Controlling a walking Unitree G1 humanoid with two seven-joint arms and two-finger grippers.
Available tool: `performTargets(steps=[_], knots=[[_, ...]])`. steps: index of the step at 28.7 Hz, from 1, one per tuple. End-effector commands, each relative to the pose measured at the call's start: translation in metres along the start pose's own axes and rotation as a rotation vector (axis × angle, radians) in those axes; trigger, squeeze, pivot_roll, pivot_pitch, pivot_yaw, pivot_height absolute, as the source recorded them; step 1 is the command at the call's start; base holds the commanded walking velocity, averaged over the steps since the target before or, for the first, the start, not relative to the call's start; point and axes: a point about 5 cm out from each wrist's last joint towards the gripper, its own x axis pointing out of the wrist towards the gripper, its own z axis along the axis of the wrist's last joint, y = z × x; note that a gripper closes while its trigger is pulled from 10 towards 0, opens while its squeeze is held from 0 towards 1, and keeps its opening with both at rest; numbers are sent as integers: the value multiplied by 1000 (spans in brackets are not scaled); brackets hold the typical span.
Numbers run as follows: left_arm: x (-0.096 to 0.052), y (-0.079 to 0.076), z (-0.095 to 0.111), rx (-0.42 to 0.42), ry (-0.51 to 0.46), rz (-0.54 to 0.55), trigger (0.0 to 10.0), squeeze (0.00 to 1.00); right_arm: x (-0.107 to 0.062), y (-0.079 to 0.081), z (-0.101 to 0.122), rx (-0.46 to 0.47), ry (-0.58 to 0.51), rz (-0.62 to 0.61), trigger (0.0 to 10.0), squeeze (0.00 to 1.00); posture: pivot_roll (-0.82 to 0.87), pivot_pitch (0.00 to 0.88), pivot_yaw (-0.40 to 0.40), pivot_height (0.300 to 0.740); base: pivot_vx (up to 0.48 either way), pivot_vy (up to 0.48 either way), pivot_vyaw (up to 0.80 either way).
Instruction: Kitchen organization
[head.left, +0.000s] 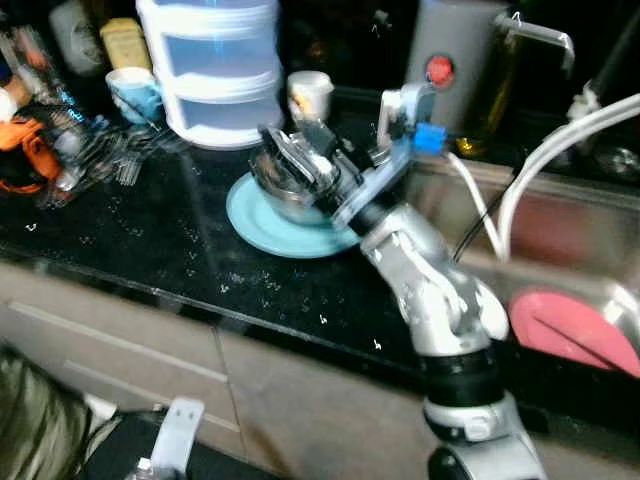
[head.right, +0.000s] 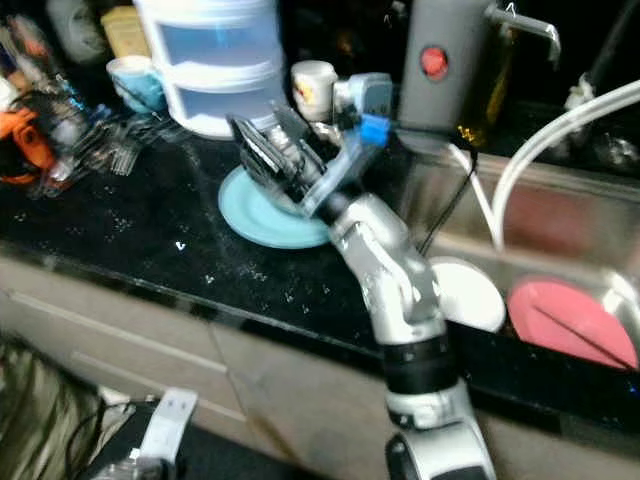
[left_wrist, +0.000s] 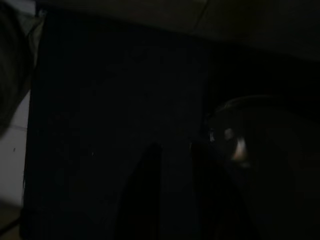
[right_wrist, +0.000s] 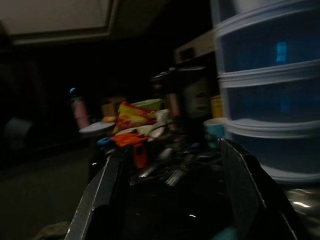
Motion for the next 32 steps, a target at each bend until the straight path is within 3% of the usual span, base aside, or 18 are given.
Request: performTargets(steps=[1,5,11,16,20,22,28,32], knots=[[0,-1,0,7,10,-2,10000,0,2,1,-1,-17,3,-5,10000,0,107,0,-22,740,0,0,794],[0,-2,1,3,4,-4,10000,0,3,-5,-2,-41,21,-67,10000,0,106,0,-25,740,0,0,686],[0,-3,3,-9,-12,-5,10000,0,11,-39,-8,-71,102,-322,10000,0,103,0,-29,740,0,0,0],[0,-3,3,7,-15,-10,10000,0,18,-53,-12,-125,152,-420,10000,0,112,23,-35,740,0,0,0],[1,-5,3,8,-16,-15,10000,0,24,-64,-9,-107,154,-472,10000,0,122,40,-47,740,0,0,0],[1,-6,2,8,-16,-20,10000,0,28,-74,2,-95,120,-510,10000,0,128,52,-50,740,0,0,0],[1,-8,0,23,-7,-39,10000,0,34,-82,27,-101,24,-528,10000,0,119,78,-37,740,0,0,0],[1,-9,-1,46,1,-50,10000,0,26,-102,40,-156,13,-624,10000,0,109,95,-30,740,0,0,0]])
